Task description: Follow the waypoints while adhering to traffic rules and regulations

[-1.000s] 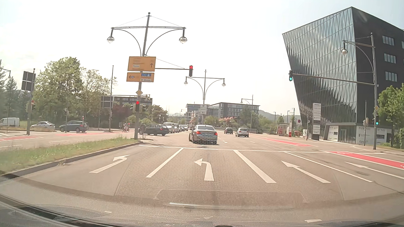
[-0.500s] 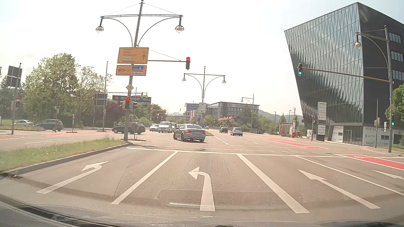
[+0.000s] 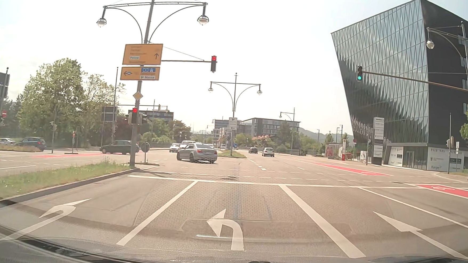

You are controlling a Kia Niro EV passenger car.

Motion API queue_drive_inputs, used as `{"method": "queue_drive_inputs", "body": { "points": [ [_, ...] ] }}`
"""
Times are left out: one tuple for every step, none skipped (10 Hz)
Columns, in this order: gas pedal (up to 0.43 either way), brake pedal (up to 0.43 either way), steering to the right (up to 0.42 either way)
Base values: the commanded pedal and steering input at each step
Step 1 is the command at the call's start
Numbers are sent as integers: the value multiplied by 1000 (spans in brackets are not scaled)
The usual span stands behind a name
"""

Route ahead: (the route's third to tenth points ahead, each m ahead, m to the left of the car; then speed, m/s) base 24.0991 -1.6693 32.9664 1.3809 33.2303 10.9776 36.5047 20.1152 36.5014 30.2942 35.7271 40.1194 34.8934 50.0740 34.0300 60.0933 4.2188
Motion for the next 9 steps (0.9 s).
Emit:
{"method": "queue_drive_inputs", "body": {
  "points": [
    [0,183,6],
    [0,183,7],
    [0,183,6],
    [0,183,6],
    [0,183,6],
    [0,189,6],
    [0,189,6],
    [0,189,6],
    [0,189,6]
  ]
}}
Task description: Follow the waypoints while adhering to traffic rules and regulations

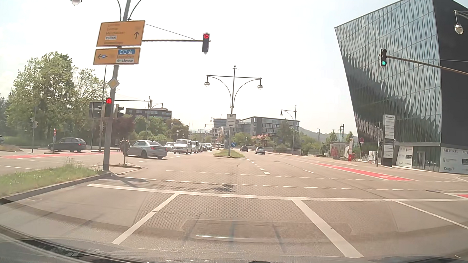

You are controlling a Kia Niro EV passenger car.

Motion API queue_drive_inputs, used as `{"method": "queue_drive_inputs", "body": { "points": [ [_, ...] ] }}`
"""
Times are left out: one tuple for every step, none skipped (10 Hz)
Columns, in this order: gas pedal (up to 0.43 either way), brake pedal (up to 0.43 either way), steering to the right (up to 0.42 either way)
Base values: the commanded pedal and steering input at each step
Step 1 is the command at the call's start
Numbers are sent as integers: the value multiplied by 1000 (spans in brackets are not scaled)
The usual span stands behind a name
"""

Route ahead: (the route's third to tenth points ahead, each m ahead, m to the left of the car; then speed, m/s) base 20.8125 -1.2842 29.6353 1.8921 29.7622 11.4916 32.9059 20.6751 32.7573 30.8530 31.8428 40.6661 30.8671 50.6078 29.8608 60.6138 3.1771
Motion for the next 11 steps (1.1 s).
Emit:
{"method": "queue_drive_inputs", "body": {
  "points": [
    [0,177,6],
    [0,165,6],
    [0,165,6],
    [0,165,6],
    [0,159,6],
    [0,146,5],
    [0,146,5],
    [0,146,4],
    [0,146,0],
    [0,134,-10],
    [0,122,-16]
  ]
}}
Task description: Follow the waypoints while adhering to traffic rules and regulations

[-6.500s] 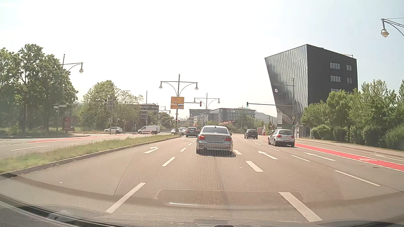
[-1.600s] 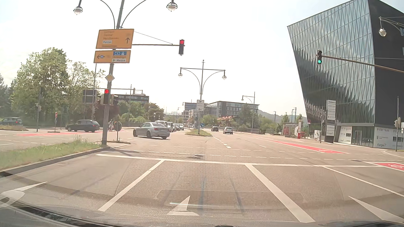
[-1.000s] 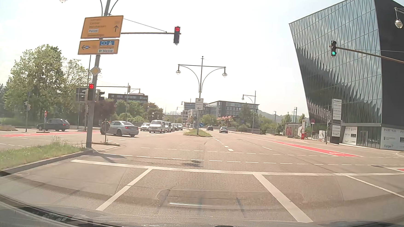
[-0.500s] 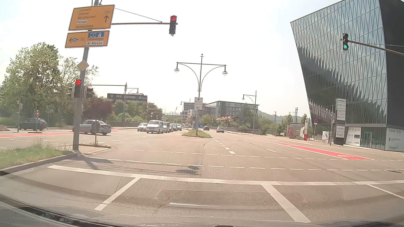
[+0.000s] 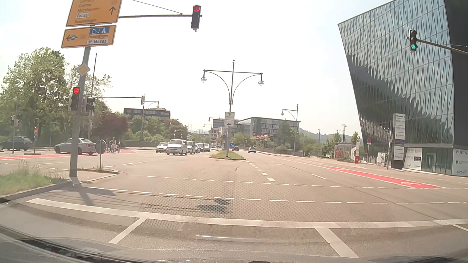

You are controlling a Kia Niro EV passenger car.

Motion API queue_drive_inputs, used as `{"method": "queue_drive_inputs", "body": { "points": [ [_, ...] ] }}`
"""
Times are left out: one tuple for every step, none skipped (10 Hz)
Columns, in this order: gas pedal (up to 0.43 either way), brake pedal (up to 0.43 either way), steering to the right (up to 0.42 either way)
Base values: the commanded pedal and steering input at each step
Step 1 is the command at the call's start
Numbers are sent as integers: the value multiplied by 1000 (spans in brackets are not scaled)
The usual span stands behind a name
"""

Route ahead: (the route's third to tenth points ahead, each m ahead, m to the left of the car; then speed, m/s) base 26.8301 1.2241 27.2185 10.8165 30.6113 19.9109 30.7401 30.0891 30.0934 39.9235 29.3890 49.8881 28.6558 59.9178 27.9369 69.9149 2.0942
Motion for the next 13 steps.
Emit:
{"method": "queue_drive_inputs", "body": {
  "points": [
    [0,110,-21],
    [0,110,-26],
    [0,116,-31],
    [0,122,-31],
    [0,128,-25],
    [0,128,-19],
    [0,134,-19],
    [0,140,-18],
    [0,140,-17],
    [0,140,-16],
    [0,128,-14],
    [0,122,-12],
    [0,122,-9]
  ]
}}
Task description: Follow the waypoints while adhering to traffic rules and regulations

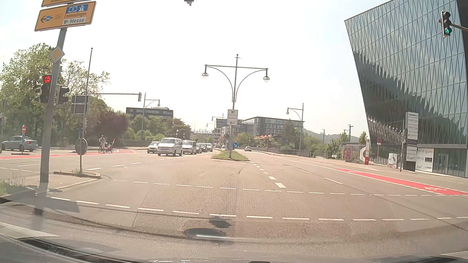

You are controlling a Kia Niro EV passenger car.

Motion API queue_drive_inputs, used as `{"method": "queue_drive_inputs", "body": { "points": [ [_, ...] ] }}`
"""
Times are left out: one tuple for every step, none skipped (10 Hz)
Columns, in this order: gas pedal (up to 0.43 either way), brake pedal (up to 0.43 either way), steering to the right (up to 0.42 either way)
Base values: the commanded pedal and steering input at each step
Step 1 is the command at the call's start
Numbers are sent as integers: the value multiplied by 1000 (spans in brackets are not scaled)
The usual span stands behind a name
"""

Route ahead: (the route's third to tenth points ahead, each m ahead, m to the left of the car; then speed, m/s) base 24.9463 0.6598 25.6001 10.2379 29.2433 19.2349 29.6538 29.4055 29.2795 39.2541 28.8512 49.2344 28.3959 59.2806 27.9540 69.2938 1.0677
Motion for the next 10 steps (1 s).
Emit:
{"method": "queue_drive_inputs", "body": {
  "points": [
    [0,122,-8],
    [0,122,-7],
    [0,122,-7],
    [0,122,-6],
    [0,128,-5],
    [0,128,-5],
    [0,134,-5],
    [0,134,-5],
    [0,134,-5],
    [0,140,-5]
  ]
}}
